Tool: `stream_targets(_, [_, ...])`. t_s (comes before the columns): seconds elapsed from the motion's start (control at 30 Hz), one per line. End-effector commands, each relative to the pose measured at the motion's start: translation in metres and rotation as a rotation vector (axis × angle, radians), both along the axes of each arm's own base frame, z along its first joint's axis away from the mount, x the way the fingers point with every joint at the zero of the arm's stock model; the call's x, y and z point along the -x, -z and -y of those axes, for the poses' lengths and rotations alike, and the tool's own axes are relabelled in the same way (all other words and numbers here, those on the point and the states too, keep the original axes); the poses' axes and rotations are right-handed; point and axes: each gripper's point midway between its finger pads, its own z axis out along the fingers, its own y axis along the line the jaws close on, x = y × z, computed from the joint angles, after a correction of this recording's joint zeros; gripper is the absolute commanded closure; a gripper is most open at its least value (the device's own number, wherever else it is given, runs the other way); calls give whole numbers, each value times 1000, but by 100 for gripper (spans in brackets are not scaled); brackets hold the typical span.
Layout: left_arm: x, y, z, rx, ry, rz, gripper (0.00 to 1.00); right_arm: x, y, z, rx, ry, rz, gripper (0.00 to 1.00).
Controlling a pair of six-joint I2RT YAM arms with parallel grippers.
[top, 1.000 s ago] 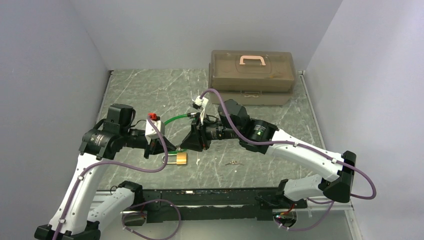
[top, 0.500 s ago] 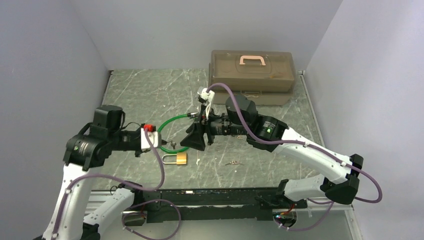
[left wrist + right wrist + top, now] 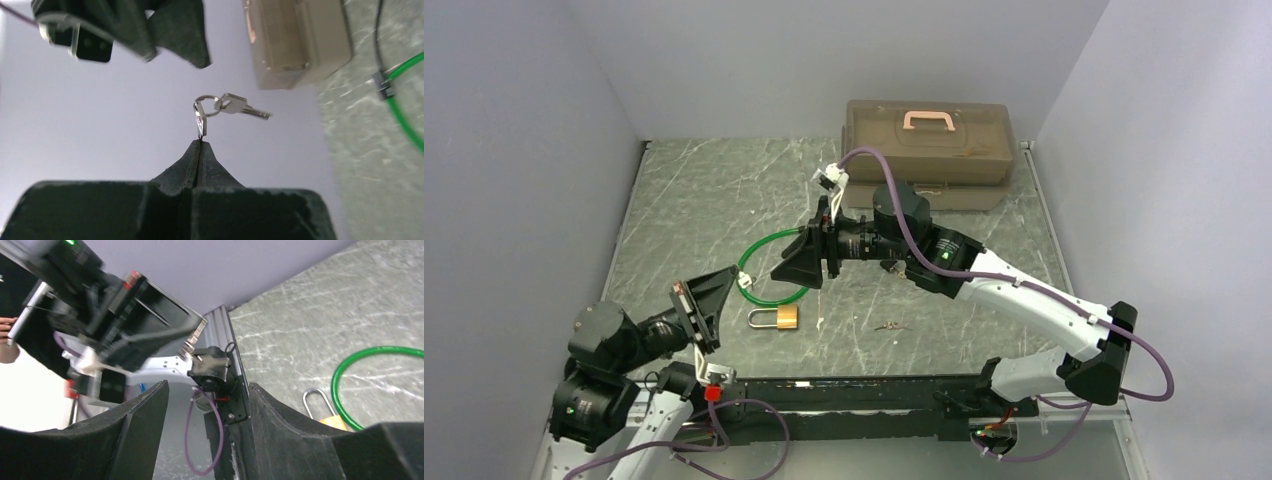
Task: Unlock with the key
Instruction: Pick up the key from the center of the board.
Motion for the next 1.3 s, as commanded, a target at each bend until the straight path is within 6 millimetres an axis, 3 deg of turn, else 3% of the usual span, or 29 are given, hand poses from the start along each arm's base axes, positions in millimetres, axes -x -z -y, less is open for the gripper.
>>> stream_targets(0.0, [13,-28,12,-126,78,547,100,8,-44,-6,-158,-68,31,38])
stream_targets(0.13, [25,-26,16,-192,114,670,100,12,-48,-8,-190,-99,39,38])
stream_targets(0.43, [33,-23,23,-253,161,778,100,22,-26,-19,-187,-197,-13,44])
stream_targets(0.97, [19,-17,22,-288,124,785,100,36,-26,-29,-255,-316,-68,70])
stream_targets(1.27, [15,-22,19,-283,95,798,100,32,-19,-40,-252,-321,-104,77])
